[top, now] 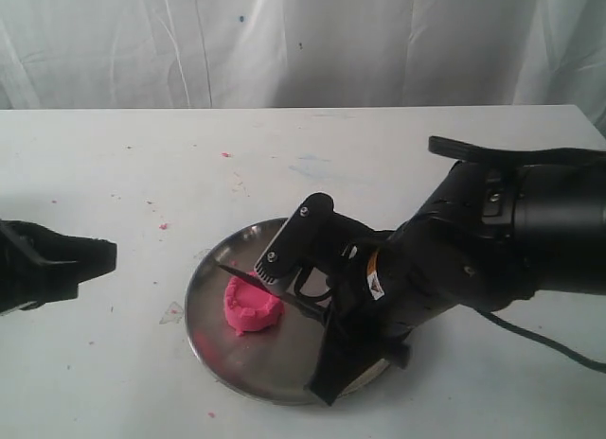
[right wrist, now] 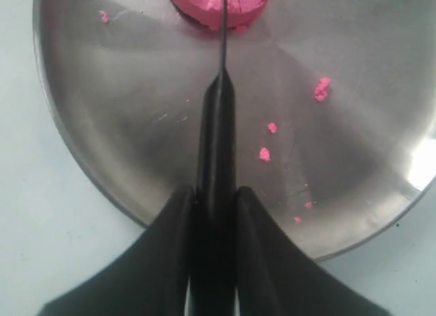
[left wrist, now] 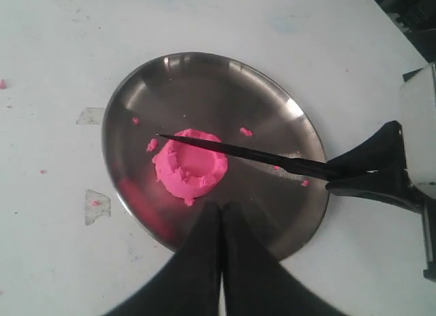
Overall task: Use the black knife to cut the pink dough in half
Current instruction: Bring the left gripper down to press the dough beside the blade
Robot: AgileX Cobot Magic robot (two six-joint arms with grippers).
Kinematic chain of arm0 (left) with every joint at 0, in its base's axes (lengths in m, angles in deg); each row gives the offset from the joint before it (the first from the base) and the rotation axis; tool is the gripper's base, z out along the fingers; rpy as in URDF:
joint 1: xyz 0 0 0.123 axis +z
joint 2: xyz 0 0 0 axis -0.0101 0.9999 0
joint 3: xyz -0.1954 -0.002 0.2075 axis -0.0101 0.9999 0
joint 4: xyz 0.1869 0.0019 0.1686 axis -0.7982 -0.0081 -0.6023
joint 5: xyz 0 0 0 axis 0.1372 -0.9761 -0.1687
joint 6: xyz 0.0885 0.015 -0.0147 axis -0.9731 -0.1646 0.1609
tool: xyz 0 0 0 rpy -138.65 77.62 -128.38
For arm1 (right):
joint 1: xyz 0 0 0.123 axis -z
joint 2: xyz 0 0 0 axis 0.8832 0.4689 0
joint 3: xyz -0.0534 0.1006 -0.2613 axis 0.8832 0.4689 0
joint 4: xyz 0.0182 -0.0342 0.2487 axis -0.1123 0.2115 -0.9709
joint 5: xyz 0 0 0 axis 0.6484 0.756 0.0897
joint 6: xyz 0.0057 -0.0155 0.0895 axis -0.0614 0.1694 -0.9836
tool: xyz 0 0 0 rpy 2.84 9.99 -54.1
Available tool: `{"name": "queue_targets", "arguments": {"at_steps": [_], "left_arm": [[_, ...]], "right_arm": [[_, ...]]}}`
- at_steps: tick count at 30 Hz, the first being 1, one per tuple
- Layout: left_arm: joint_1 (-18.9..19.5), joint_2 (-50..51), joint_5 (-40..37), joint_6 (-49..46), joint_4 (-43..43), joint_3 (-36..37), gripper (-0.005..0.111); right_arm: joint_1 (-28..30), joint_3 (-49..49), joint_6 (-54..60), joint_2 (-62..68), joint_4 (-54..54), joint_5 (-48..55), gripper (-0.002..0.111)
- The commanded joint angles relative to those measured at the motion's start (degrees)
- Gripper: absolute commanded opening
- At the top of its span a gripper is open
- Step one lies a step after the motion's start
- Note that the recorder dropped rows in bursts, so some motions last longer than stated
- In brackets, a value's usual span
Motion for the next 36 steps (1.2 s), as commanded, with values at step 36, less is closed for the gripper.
{"name": "queue_targets", "arguments": {"at_steps": [36], "left_arm": [[-0.4,38.58,-5.0,-33.29,22.61,-18.61,0.03]], "right_arm": [[-0.21,-0.48,-0.26,5.01,0.91,-8.43,0.005]]}}
